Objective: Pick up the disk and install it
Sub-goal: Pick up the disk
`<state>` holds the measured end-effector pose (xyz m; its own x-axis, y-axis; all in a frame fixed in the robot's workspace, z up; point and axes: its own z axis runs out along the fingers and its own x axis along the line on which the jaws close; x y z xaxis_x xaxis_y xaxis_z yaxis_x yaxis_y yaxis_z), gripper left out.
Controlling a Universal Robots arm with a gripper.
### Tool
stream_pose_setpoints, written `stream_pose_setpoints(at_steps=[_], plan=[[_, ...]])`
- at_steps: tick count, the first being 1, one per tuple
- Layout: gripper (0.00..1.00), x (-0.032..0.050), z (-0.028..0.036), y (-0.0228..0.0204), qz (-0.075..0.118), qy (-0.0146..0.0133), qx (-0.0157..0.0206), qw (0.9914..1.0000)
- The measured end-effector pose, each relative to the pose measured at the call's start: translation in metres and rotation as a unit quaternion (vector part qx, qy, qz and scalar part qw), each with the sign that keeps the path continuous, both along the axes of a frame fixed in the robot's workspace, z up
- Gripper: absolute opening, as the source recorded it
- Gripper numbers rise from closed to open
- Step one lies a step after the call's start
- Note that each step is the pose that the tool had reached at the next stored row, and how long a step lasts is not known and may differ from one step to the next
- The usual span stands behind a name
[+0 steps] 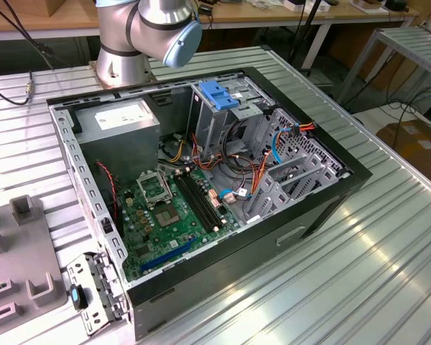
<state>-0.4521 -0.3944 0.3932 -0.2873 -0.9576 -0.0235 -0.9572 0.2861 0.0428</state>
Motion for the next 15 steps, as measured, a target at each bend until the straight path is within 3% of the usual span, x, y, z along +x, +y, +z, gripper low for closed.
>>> stream_pose_setpoints(at_steps=[2, 4, 9, 12, 13, 14, 15], plan=[[0.11, 0.0001, -0.0011, 0.0002, 0.004, -0.0006, -0.0002, 0.99999], [0.11, 0.0004, -0.0031, 0.002, 0.004, -0.0008, -0.0025, 0.99999], [0.11, 0.0013, -0.0084, 0.0126, 0.011, -0.0031, -0.003, 0.99993], [0.29, 0.0013, -0.0114, 0.0176, 0.021, -0.0037, -0.0031, 0.99977], [0.29, 0.0013, -0.0126, 0.0182, 0.028, -0.0039, -0.0031, 0.9996], [0.42, 0.0013, -0.0144, 0.0182, 0.04, -0.004, -0.0031, 0.99917], [0.42, 0.0014, -0.0156, 0.0182, 0.05, -0.0039, -0.0031, 0.99874]])
